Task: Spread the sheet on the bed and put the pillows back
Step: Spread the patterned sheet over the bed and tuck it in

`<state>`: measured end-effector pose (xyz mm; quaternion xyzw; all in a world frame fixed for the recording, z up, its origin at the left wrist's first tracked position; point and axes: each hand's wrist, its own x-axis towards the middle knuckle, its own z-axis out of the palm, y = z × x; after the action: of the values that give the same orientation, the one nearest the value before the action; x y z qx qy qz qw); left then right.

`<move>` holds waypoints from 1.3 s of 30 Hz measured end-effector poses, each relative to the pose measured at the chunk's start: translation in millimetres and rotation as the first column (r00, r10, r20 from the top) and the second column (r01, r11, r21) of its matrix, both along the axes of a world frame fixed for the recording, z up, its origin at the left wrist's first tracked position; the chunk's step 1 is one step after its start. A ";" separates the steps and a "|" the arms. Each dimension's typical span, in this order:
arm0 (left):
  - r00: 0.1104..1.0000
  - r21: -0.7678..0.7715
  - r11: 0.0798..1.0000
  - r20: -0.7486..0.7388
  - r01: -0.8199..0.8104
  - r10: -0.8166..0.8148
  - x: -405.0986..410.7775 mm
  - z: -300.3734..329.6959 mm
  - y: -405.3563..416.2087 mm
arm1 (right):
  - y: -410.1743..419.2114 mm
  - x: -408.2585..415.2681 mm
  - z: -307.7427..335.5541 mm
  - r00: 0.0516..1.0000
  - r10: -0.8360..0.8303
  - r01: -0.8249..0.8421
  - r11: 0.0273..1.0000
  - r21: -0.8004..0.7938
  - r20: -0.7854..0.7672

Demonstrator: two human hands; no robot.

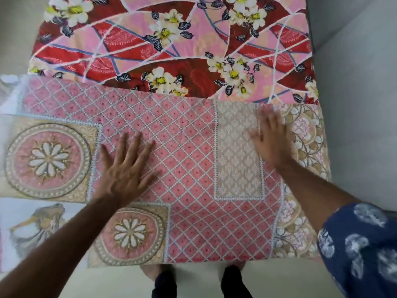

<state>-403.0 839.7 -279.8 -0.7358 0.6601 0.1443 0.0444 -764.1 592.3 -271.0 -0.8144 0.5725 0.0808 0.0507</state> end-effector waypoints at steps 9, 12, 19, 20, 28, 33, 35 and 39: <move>0.999 0.012 0.999 -0.006 0.047 -0.047 12.7 -2.8 -84.0 | -17.1 14.4 -7.9 0.973 -0.203 0.195 0.978 0.080 0.109; 0.998 -0.004 0.998 -0.014 -0.062 0.062 25.7 -7.5 -123.9 | -37.1 4.3 -8.8 0.983 -0.171 0.168 0.984 0.055 0.059; 0.947 0.102 0.943 -0.035 -0.316 0.321 45.8 0.0 -165.6 | -77.3 3.5 -15.9 0.945 -0.311 0.303 0.949 0.090 0.101; 0.928 0.109 0.924 -0.027 -0.366 0.371 40.8 5.9 -168.1 | -78.3 5.3 -12.2 0.929 -0.346 0.338 0.938 0.075 0.132; 0.541 -0.034 0.542 0.137 0.840 -0.830 -32.2 -6.1 -142.5 | 27.2 45.8 -4.9 0.603 0.779 -0.797 0.598 0.088 0.172; 0.570 -0.036 0.571 0.128 0.820 -0.812 1.6 -6.6 -169.3 | -46.3 44.2 -5.6 0.469 0.882 -0.879 0.461 0.122 0.044; 0.619 -0.015 0.622 0.127 0.783 -0.775 14.5 -3.7 -178.2 | -82.9 42.3 -2.6 0.507 0.861 -0.858 0.503 0.102 0.024; 0.825 -0.006 0.829 0.101 0.559 -0.555 22.5 0.0 -195.0 | -130.4 35.3 4.3 0.805 0.589 -0.592 0.806 0.018 0.067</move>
<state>-380.5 644.6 -279.7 -0.5181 0.8455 0.0782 0.1029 -728.8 462.0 -266.7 -0.9528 0.2876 0.0799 0.0552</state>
